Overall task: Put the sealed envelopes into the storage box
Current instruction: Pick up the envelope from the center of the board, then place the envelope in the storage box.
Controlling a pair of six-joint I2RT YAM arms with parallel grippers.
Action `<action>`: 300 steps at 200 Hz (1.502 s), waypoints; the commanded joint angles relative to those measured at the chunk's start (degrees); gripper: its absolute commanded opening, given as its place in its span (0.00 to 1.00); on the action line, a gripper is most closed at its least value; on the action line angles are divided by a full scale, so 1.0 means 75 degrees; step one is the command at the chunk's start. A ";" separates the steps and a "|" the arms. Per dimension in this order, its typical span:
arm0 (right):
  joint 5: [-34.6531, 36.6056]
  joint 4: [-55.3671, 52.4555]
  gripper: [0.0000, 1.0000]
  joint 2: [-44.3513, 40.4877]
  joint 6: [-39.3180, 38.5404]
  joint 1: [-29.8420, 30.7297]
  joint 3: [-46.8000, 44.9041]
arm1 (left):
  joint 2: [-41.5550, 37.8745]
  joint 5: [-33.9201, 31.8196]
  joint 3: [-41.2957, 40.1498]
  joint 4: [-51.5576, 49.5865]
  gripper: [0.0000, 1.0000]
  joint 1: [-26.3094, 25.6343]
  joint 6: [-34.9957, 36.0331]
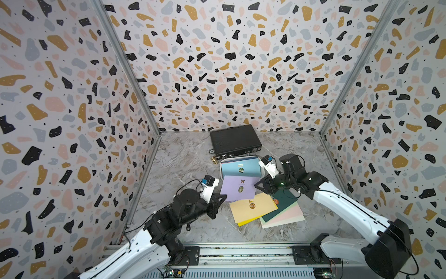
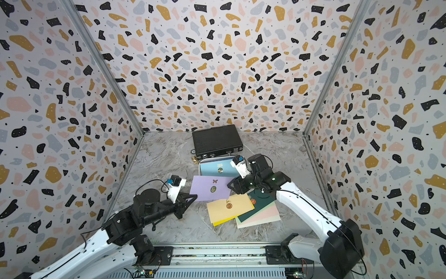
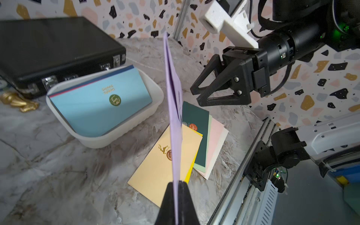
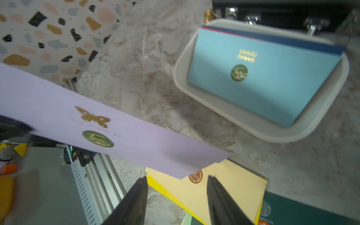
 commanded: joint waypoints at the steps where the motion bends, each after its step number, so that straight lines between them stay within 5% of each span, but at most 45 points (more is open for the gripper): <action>1: -0.0564 -0.0136 0.58 -0.0312 -0.1672 0.0206 0.0494 | -0.0012 0.0526 0.0464 -0.0761 0.00 0.0045 0.1604; 48: -0.1208 -0.1608 0.71 0.0033 -0.3765 0.0610 0.1627 | -0.0013 0.1458 0.0772 -0.1437 0.00 0.0043 0.2820; 87: -0.1806 -0.2343 0.57 0.0650 -0.4218 0.1018 0.1973 | -0.0130 0.1710 0.0616 -0.1249 0.00 0.0041 0.2936; 126: -0.1808 -0.2542 0.56 0.0775 -0.4554 0.1358 0.1798 | -0.0290 0.1753 0.0503 -0.1243 0.00 0.0046 0.2939; 151: -0.1702 -0.2553 0.36 0.0923 -0.4593 0.1360 0.1778 | -0.0391 0.1627 0.0440 -0.1201 0.00 0.0039 0.2898; 172: -0.1532 -0.2605 0.00 0.1052 -0.4746 0.1360 0.1952 | -0.0401 0.1402 0.0417 -0.1201 0.00 0.0040 0.2768; 207: -0.0441 -0.3453 0.00 0.1446 -0.5486 0.1360 0.2967 | -0.0510 -0.0900 0.0562 -0.1839 0.73 0.0039 0.2022; 245: 0.2126 -0.4498 0.00 0.2414 -0.6852 0.1360 0.4502 | -0.0777 -0.3325 0.0708 -0.2889 0.87 0.0039 0.1138; 271: 0.3429 -0.5012 0.00 0.3514 -0.7507 0.1339 0.5875 | -0.1091 -0.3045 0.0628 -0.2785 0.87 0.0042 0.1371; 300: 0.3780 -0.5444 0.00 0.4787 -0.8282 0.1168 0.7132 | -0.1415 -0.3039 0.0393 -0.2646 0.89 0.0041 0.1473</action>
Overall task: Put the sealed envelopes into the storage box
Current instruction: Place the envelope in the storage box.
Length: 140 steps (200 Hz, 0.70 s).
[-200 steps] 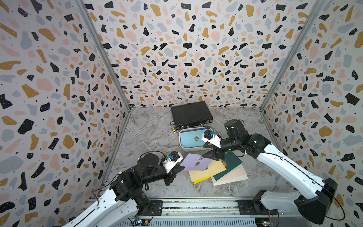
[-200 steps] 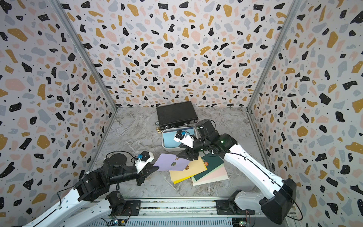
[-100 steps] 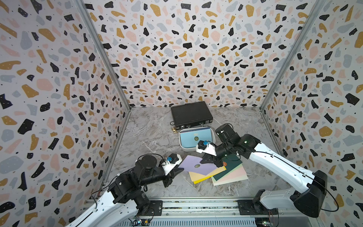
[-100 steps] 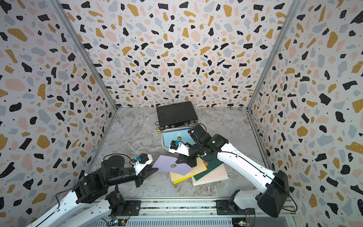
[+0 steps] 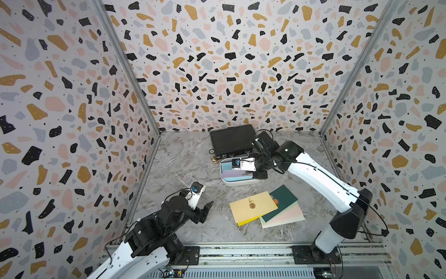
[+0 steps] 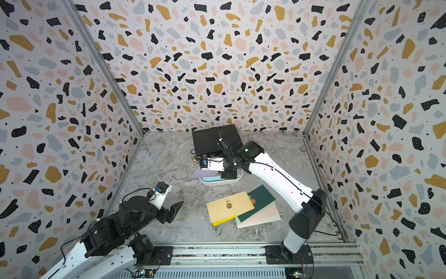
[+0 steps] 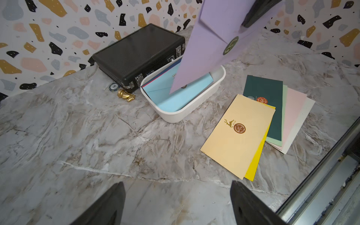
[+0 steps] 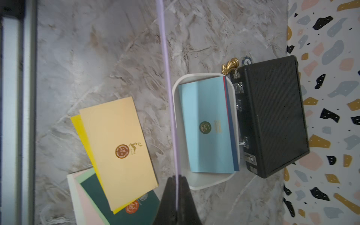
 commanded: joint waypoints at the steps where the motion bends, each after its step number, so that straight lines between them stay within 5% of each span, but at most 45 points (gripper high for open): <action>1: 0.0960 -0.0876 0.00 0.0777 -0.0960 -0.0133 0.0885 | -0.0225 -0.0271 -0.0088 0.0133 0.89 0.0043 -0.0016; 50: 0.1281 -0.1222 0.00 0.2452 -0.1313 -0.0435 0.2367 | -0.0347 -0.0103 -0.0158 0.0163 0.90 0.0036 0.0020; 140: 0.0331 -0.1219 0.00 0.3336 -0.1137 -0.0687 0.2842 | -0.0216 0.0129 -0.0193 0.0222 0.91 0.0039 0.0096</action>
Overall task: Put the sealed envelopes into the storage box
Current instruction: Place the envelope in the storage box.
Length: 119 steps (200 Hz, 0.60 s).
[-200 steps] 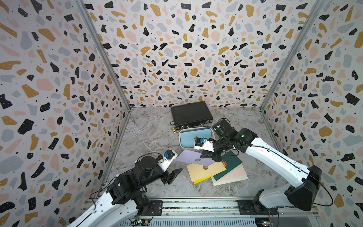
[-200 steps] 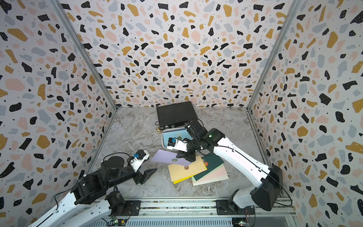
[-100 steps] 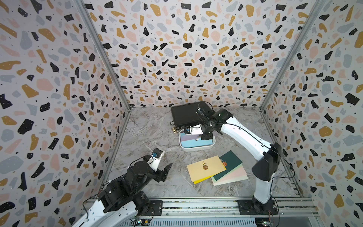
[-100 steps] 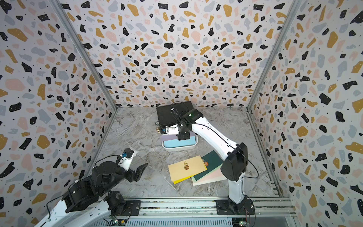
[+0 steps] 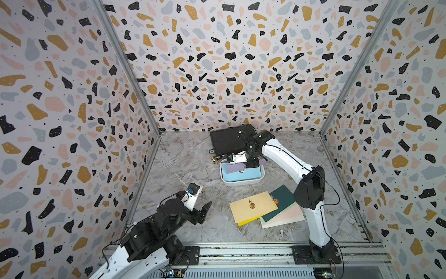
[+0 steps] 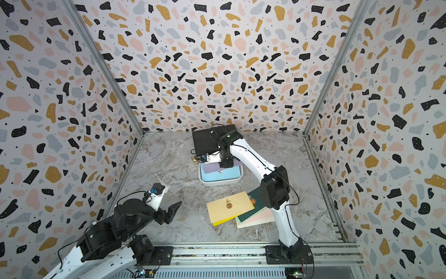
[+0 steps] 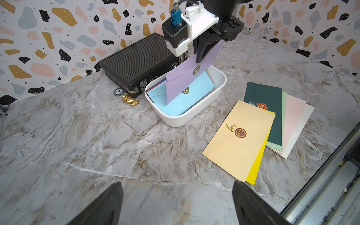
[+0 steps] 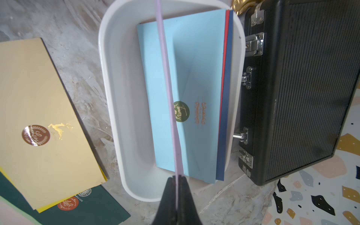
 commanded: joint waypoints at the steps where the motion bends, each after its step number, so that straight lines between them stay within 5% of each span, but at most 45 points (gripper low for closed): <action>1: -0.0386 -0.0310 0.00 0.0048 0.0072 0.0024 0.0264 | 0.0075 0.0147 -0.0100 0.0217 0.91 0.0034 0.0091; 119: -0.0593 -0.0395 0.00 0.0309 0.0385 0.0047 0.0461 | 0.0172 0.0221 -0.0112 0.0242 0.92 0.0033 0.0094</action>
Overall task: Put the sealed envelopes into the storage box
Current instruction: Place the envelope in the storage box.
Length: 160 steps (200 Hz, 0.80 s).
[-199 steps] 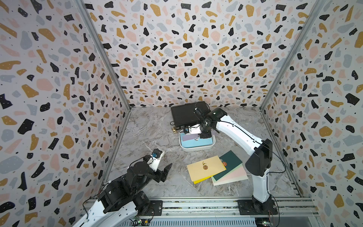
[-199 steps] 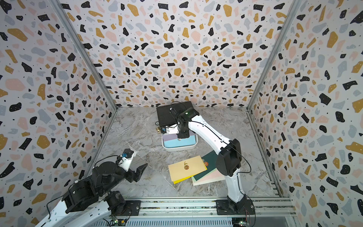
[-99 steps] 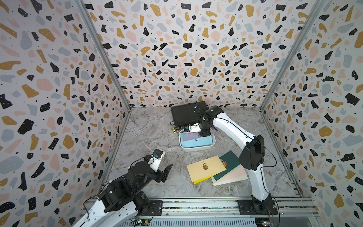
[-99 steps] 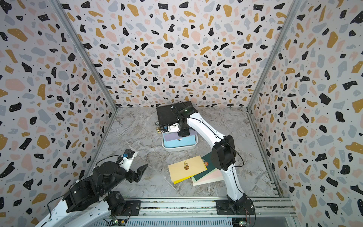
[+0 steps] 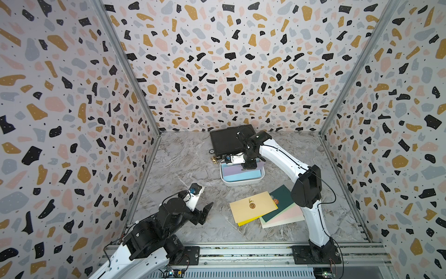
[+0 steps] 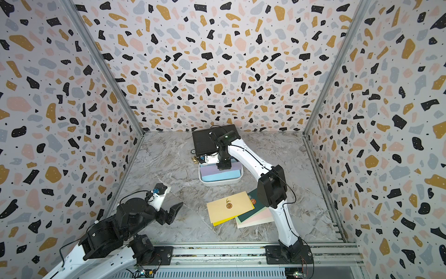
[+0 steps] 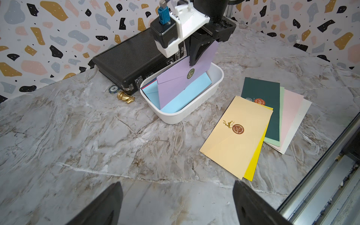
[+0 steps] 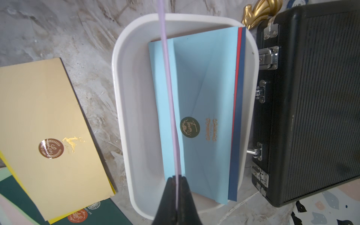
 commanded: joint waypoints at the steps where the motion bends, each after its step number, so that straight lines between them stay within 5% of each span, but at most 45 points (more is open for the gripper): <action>1: -0.0158 -0.0284 0.00 -0.0018 0.0131 0.0036 0.0253 | 0.0031 0.0051 -0.0074 0.0220 0.92 0.0033 0.0068; 84: -0.0224 -0.0354 0.00 0.0242 0.0119 0.0044 0.0309 | 0.0029 0.0073 -0.0084 0.0224 0.92 0.0034 0.0071; 160: 0.0260 0.0118 0.25 0.0414 0.0045 0.0044 0.0358 | 0.0041 0.0096 -0.0090 0.0236 0.93 0.0034 0.0074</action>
